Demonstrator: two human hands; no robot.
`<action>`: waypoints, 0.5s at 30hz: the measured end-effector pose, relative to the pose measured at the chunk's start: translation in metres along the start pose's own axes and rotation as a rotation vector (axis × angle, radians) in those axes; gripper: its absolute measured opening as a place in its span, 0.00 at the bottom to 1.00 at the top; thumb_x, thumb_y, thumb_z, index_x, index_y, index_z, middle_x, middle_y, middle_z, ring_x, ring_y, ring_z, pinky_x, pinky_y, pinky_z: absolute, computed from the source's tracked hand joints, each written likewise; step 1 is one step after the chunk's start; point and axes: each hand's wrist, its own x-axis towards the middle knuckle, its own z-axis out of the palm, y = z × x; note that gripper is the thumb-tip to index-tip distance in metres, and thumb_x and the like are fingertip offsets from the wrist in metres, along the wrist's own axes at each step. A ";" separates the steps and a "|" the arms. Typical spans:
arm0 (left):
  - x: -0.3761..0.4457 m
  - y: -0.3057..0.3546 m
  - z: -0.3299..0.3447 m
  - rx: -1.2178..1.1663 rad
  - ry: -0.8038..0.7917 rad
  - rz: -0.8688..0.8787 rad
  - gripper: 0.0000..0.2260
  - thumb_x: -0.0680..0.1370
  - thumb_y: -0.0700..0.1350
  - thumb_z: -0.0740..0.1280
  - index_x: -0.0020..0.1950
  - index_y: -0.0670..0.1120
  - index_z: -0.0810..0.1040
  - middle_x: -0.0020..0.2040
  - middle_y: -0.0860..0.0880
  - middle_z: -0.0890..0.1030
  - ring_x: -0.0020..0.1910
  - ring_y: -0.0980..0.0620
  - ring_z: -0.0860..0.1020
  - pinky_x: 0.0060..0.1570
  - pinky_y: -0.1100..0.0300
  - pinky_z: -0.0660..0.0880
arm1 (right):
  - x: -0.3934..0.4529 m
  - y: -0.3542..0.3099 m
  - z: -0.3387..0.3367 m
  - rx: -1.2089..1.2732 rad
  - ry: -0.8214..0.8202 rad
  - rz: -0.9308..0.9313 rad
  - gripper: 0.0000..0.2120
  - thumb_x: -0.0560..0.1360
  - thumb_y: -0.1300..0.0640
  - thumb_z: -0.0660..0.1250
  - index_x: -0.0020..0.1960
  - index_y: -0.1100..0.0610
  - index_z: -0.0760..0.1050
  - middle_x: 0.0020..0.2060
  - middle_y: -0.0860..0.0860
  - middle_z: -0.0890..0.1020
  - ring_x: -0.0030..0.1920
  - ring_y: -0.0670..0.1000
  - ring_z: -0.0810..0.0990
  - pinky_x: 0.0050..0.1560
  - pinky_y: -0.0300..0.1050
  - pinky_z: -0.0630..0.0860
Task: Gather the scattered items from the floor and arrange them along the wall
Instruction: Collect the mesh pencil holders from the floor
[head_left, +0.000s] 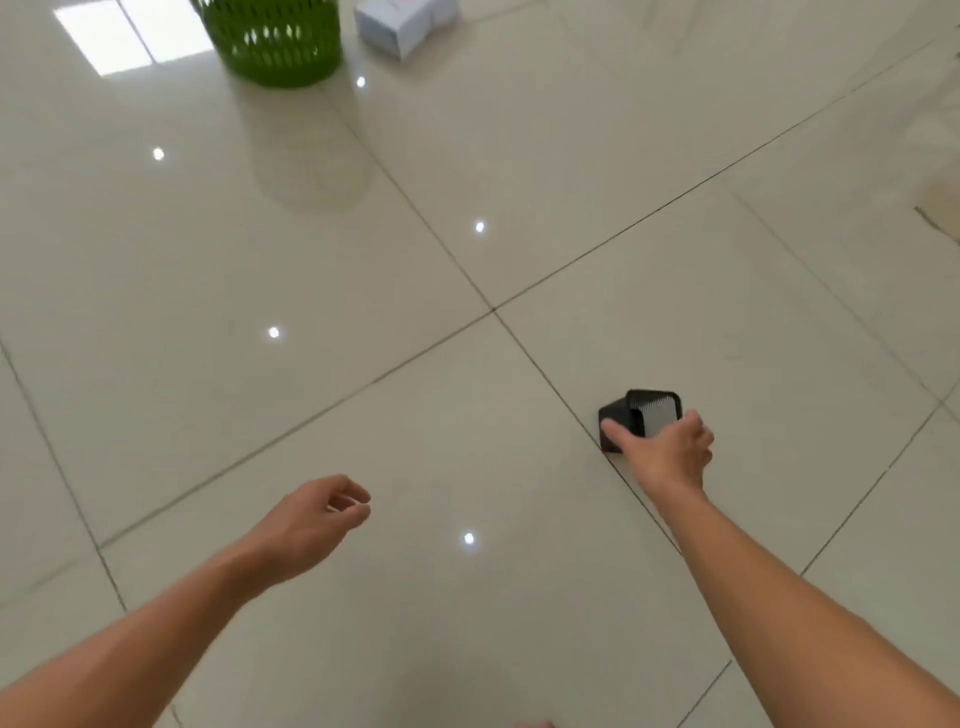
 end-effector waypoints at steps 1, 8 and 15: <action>0.002 -0.003 0.004 0.026 -0.024 0.002 0.05 0.81 0.49 0.66 0.55 0.53 0.80 0.52 0.54 0.81 0.49 0.59 0.78 0.45 0.64 0.72 | 0.012 -0.001 0.005 -0.020 -0.001 -0.004 0.54 0.67 0.41 0.79 0.78 0.63 0.53 0.76 0.61 0.61 0.74 0.65 0.60 0.67 0.63 0.67; -0.021 -0.028 0.014 -0.097 0.143 -0.078 0.07 0.81 0.47 0.66 0.58 0.51 0.79 0.53 0.53 0.80 0.53 0.54 0.79 0.47 0.60 0.72 | 0.024 0.008 0.018 -0.167 0.000 -0.138 0.42 0.71 0.51 0.75 0.76 0.63 0.58 0.71 0.61 0.67 0.70 0.64 0.64 0.62 0.65 0.70; -0.092 -0.067 0.006 -0.224 0.344 -0.098 0.12 0.81 0.49 0.65 0.64 0.53 0.74 0.56 0.54 0.79 0.55 0.56 0.78 0.51 0.60 0.73 | -0.073 -0.016 0.036 -0.080 -0.171 -0.430 0.39 0.71 0.49 0.73 0.77 0.51 0.61 0.67 0.55 0.67 0.66 0.61 0.68 0.63 0.60 0.71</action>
